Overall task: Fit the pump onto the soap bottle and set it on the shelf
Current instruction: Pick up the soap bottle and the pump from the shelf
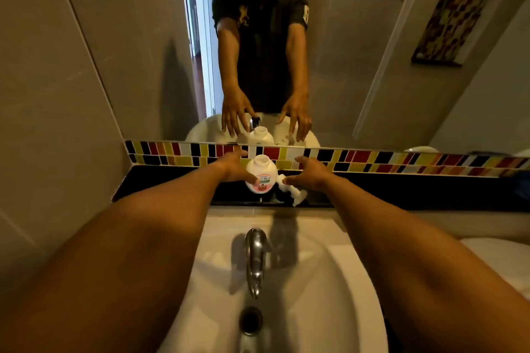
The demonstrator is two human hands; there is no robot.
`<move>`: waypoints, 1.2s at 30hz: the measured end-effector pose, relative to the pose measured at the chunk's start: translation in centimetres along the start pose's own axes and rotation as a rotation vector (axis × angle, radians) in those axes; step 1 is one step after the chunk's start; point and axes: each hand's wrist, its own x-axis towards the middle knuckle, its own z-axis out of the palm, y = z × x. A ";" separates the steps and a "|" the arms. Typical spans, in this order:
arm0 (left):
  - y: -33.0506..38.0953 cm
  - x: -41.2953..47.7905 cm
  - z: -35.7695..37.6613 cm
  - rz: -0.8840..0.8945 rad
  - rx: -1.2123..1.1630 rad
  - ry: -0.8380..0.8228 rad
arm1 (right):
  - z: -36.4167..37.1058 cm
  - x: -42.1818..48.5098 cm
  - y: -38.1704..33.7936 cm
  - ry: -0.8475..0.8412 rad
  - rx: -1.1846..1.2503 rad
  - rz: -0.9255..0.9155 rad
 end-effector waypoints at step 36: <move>-3.6 2.9 3.1 0.047 -0.395 0.165 | 3.9 0.7 1.6 0.248 0.500 0.035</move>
